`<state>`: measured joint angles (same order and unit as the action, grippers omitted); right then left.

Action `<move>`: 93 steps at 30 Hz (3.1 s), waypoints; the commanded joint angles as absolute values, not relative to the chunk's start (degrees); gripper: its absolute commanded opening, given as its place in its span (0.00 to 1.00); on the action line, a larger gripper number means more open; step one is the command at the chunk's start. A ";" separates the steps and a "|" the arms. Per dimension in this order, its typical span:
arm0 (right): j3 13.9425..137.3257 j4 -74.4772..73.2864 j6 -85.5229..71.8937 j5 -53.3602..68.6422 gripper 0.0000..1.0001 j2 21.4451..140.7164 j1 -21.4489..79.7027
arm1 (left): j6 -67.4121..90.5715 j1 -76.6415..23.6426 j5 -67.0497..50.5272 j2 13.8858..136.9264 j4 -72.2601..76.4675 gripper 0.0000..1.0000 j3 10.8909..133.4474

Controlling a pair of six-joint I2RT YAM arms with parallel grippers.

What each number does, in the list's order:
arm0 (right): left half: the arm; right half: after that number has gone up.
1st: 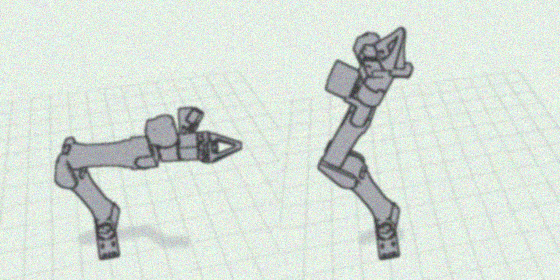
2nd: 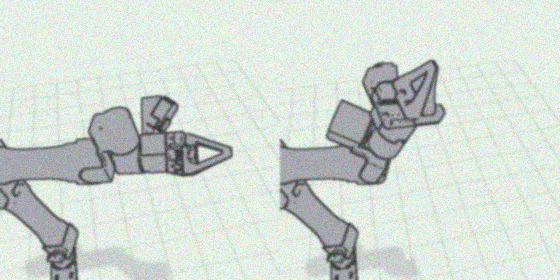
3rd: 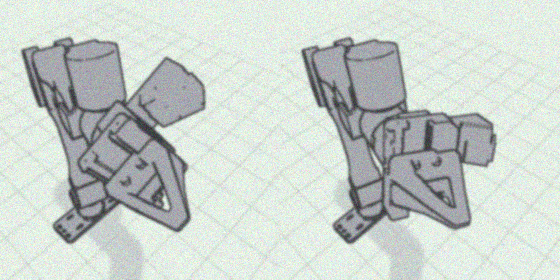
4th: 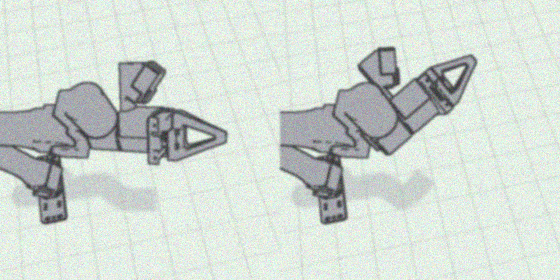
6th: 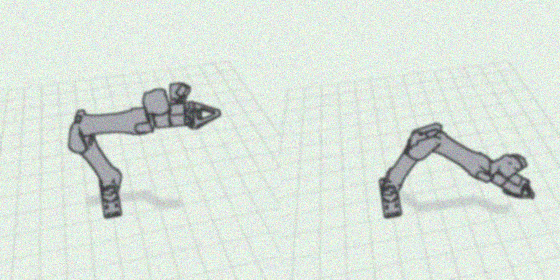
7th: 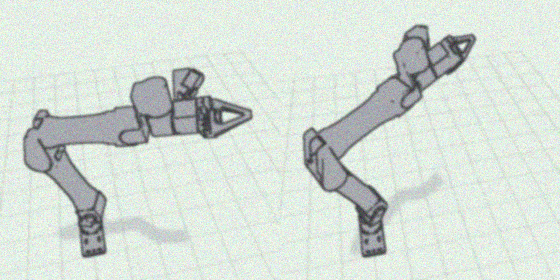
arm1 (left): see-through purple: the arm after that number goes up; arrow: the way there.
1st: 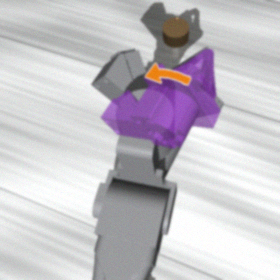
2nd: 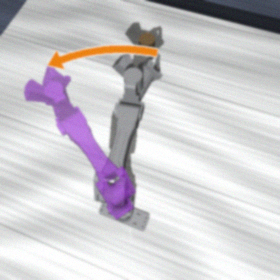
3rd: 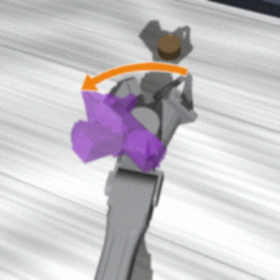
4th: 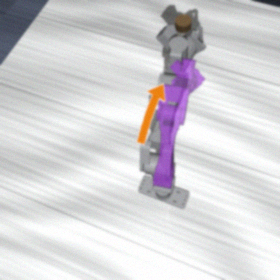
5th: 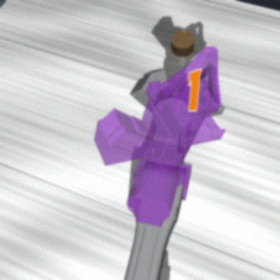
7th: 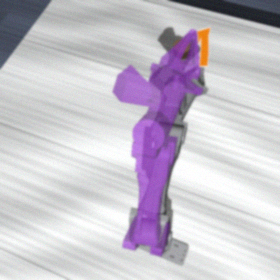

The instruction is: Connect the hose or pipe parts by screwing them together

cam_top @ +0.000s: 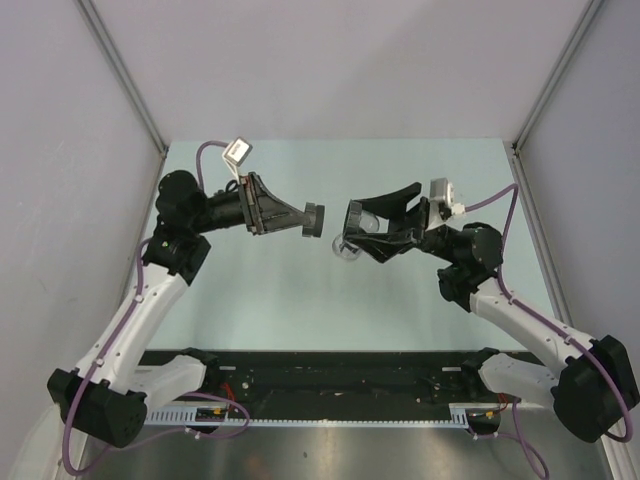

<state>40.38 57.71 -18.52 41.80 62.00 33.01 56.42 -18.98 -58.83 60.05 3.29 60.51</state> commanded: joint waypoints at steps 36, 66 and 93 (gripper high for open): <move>39.81 70.34 -27.71 41.31 0.48 59.25 32.34 | 61.87 -27.42 -51.33 59.33 14.59 0.00 58.44; 40.96 47.81 17.93 40.96 0.45 53.35 41.13 | 72.25 -26.02 -57.13 61.52 14.33 0.00 57.66; 43.06 44.21 21.36 41.13 0.44 55.37 42.80 | 68.21 -27.60 -59.41 62.58 9.58 0.00 57.66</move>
<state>39.79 43.40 20.69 40.38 54.61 42.24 70.48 -26.28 -56.31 61.78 10.94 56.53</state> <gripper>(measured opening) 0.686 0.541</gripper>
